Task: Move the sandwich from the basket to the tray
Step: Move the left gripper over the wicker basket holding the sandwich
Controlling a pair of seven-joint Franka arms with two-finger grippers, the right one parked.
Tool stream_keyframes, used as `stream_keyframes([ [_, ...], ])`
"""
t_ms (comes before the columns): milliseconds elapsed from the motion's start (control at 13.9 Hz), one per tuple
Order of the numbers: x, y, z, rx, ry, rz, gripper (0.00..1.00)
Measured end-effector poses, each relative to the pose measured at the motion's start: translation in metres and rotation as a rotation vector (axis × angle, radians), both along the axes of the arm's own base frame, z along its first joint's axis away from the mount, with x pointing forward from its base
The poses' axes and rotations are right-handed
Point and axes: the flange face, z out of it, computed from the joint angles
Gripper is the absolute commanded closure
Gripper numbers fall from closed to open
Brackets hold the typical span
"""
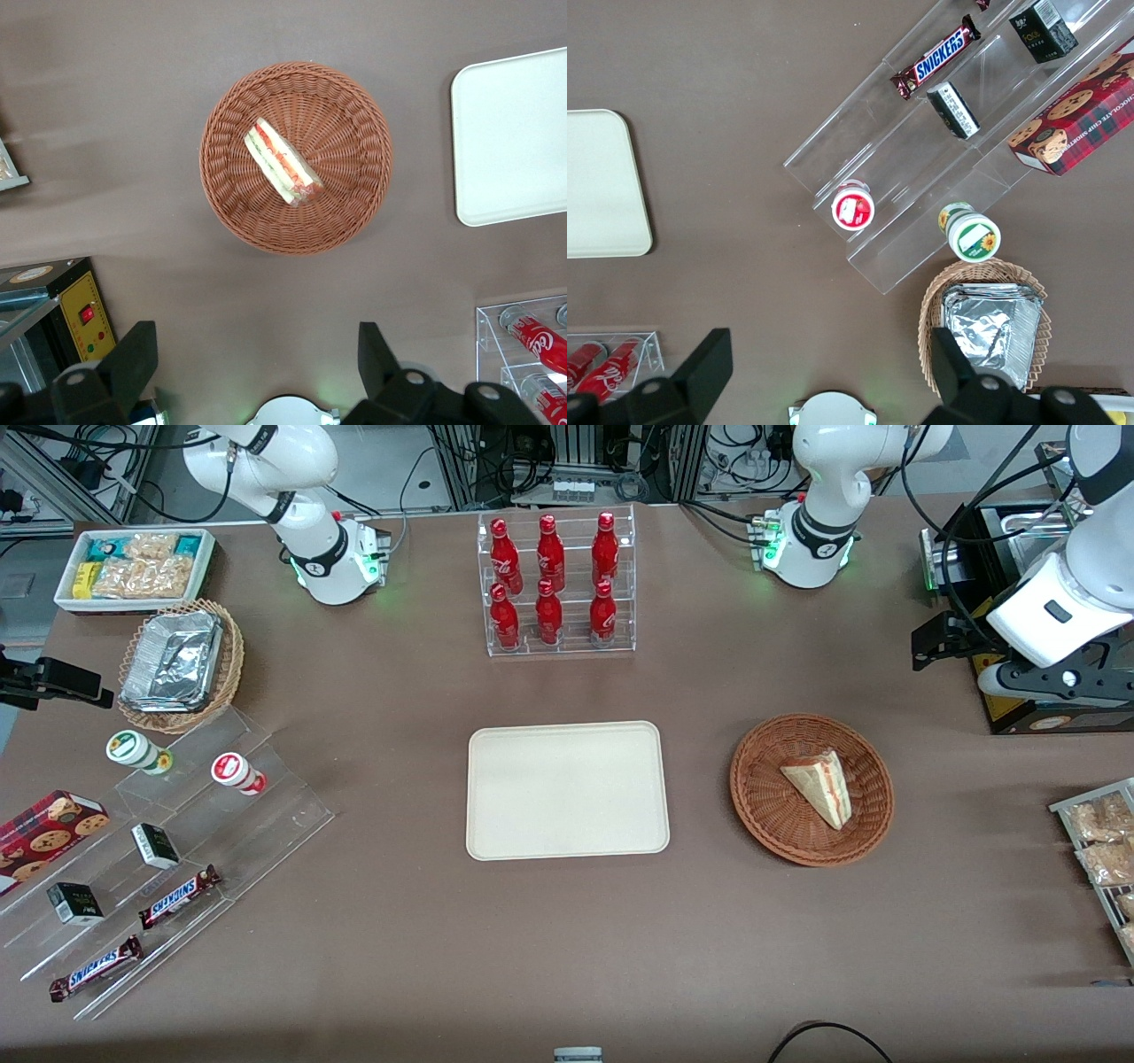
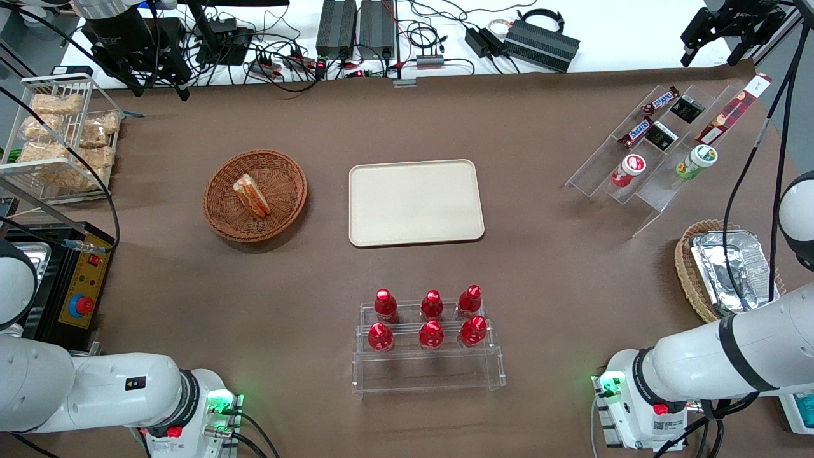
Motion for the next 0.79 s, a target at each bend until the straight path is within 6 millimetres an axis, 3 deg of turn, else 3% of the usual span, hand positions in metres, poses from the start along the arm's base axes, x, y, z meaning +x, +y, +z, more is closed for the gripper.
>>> stream_keyframes([
  [288,0.004,-0.001,-0.003,-0.003,-0.012,-0.001,0.0],
  [432,0.009,-0.002,-0.021,-0.004,0.004,-0.001,0.0],
  [792,0.017,-0.004,-0.121,-0.007,0.001,-0.005,0.0],
])
